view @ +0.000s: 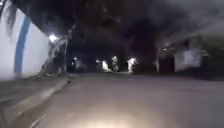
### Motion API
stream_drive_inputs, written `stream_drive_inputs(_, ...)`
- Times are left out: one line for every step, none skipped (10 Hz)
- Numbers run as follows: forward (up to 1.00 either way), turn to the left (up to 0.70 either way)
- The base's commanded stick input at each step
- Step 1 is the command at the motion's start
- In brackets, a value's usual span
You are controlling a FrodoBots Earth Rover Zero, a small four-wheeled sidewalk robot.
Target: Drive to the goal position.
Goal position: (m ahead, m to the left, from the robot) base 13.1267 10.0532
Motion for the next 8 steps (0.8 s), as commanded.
stream_drive_inputs(0.7, 0.0)
stream_drive_inputs(0.7, 0.0)
stream_drive_inputs(0.7, 0.0)
stream_drive_inputs(0.7, 0.0)
stream_drive_inputs(0.7, 0.0)
stream_drive_inputs(0.7, 0.0)
stream_drive_inputs(0.7, 0.0)
stream_drive_inputs(0.7, 0.0)
